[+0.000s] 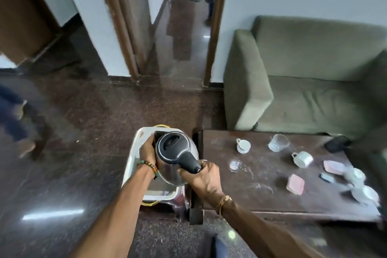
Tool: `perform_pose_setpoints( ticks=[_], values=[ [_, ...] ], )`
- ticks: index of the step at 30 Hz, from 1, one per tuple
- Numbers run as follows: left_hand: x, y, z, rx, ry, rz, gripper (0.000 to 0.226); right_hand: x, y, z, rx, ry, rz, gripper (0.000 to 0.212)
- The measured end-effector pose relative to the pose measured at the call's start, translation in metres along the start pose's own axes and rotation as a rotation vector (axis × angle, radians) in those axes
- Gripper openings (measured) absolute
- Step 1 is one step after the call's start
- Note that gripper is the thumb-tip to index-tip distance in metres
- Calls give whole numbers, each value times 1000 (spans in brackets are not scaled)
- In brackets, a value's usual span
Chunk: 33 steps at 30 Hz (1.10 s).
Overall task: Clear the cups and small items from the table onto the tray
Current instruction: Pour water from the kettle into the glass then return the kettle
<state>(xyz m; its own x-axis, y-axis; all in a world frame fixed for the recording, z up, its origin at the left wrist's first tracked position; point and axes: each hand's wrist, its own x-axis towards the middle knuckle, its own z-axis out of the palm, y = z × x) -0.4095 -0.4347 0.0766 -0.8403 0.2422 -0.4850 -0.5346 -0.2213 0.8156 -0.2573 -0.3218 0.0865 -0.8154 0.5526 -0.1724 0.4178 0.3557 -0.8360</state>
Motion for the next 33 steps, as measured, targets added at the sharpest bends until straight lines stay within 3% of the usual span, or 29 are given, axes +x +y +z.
perform_pose_setpoints(
  ticks=[4, 15, 22, 27, 33],
  values=[
    [-15, -10, 60, 173, -57, 23, 32, -21, 9, -48, -36, 160, 82, 59],
    [-84, -107, 233, 345, -248, -78, 35, -86, 91, -191, -17, 495, 227, 58],
    [-147, -174, 331, 337, -325, -145, 23, -121, 168, -275, 58, 544, 276, 41],
    [-177, -208, 390, 431, -438, -143, 28, -135, 199, -330, 70, 615, 317, 50],
    [-189, -241, 443, 496, -406, -122, 27, -138, 231, -373, 104, 655, 366, 53]
  ],
)
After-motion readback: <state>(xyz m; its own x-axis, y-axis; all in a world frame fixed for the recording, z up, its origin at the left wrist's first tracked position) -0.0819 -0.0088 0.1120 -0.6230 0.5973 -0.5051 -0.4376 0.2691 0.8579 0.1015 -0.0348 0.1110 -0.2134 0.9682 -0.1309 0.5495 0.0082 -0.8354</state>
